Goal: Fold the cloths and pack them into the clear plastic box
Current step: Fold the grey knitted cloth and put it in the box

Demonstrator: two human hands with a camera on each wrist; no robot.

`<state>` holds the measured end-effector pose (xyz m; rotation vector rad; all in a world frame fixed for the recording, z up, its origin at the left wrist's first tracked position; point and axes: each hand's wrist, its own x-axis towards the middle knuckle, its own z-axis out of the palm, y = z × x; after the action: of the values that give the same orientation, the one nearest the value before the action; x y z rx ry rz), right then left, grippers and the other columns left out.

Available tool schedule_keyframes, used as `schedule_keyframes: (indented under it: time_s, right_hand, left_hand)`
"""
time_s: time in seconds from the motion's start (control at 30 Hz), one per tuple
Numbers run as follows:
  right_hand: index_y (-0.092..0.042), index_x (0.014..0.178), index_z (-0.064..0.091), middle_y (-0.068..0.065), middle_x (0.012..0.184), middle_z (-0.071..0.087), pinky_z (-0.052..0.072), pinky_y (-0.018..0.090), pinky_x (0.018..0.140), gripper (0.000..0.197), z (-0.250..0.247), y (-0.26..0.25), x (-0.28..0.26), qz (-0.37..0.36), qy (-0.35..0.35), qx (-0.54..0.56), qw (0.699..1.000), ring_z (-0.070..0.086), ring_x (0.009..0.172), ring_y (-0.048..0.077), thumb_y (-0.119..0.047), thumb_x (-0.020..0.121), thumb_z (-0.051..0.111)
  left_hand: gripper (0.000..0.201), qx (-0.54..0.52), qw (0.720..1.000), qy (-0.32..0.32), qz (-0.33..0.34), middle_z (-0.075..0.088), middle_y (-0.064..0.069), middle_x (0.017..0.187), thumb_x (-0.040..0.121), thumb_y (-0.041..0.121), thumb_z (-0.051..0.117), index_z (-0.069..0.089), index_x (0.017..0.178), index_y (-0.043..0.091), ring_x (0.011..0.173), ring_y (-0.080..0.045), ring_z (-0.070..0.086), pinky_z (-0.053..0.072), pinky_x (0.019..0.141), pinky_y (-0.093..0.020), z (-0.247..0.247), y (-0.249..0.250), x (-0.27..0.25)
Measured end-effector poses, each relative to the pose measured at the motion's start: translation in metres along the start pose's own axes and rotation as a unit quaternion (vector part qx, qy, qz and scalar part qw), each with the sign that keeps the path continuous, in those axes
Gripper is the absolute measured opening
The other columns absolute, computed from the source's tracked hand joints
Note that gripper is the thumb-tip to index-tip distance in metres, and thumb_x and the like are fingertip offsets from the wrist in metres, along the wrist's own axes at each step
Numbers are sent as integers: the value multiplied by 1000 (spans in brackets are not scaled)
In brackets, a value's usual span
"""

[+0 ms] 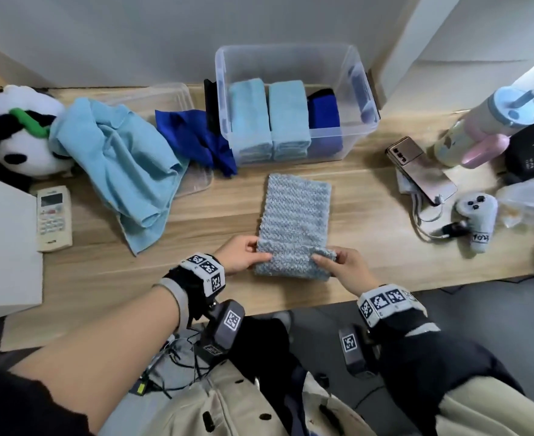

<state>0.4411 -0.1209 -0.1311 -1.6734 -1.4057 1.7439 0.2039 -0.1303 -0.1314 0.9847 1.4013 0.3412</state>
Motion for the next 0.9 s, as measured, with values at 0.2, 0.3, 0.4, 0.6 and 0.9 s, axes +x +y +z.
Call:
schedule_keyframes:
  time_s: [0.2, 0.3, 0.4, 0.6, 0.9]
  right_hand:
    - [-11, 104, 65, 6, 84, 67, 45, 27, 74, 29, 7, 21, -6, 34, 1, -79, 996, 59, 78, 16, -29, 81, 69]
    - [8, 98, 64, 30, 88, 67, 43, 30, 69, 30, 9, 20, -5, 39, 19, -85, 995, 57, 76, 19, -19, 85, 66]
    - [-1, 91, 62, 18, 72, 64, 39, 16, 57, 16, 10, 14, -2, 45, 43, -94, 994, 53, 67, 17, -16, 91, 58]
    - [1, 112, 57, 24, 95, 64, 47, 33, 68, 28, 17, 11, 7, 56, 81, -159, 982, 59, 76, 28, -20, 94, 51]
    - [-17, 92, 45, -4, 77, 55, 39, 27, 62, 32, 20, 4, 15, 93, 189, -238, 948, 57, 75, 20, -28, 78, 71]
  left_hand:
    - [39, 56, 998, 6, -11, 67, -10, 108, 87, 20, 62, 56, 124, 7, 88, -17, 60, 46, 90, -30, 8, -22, 3]
    - [29, 7, 999, 34, -22, 63, -11, 100, 89, 18, 59, 58, 116, 7, 90, -21, 58, 49, 76, -28, 10, -21, 5]
    - [26, -2, 997, 80, -18, 66, -15, 97, 90, 21, 58, 62, 109, 4, 85, -21, 60, 52, 74, -33, 11, -17, 10]
    - [36, 63, 984, 163, -27, 65, -16, 111, 87, 30, 62, 62, 111, 3, 99, -31, 64, 53, 86, -47, 13, -10, 22]
    - [26, 102, 975, 185, -71, 58, -7, 70, 84, 33, 66, 54, 67, 17, 67, -23, 57, 57, 77, -43, 15, -13, 26]
